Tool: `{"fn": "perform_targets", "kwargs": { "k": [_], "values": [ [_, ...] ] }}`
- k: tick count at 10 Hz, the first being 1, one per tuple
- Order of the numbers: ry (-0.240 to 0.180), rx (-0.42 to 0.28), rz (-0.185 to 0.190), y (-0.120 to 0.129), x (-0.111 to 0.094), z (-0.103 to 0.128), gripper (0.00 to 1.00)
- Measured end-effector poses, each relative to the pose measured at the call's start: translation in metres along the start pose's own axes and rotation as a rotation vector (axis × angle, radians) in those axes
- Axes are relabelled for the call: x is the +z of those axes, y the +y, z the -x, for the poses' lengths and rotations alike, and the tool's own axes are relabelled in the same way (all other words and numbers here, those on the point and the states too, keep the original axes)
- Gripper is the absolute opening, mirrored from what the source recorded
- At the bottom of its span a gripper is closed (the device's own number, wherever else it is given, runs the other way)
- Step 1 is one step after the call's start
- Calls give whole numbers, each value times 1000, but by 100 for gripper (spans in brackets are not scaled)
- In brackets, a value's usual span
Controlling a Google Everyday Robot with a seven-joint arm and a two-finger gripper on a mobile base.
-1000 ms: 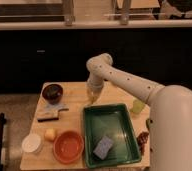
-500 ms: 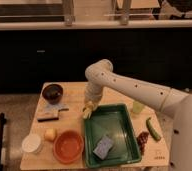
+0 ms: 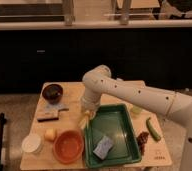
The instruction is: Place banana in red bowl
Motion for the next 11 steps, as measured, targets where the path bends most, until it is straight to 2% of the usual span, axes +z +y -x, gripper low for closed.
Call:
{"fn": "perform_targets", "kwargs": {
  "k": [5,9,11],
  "values": [
    [-41,-138,0,-19,9,59,0],
    [-75,-246,-7,-29,20,96,0],
    [-96,-289,-13,-34,27,106,0]
  ]
}}
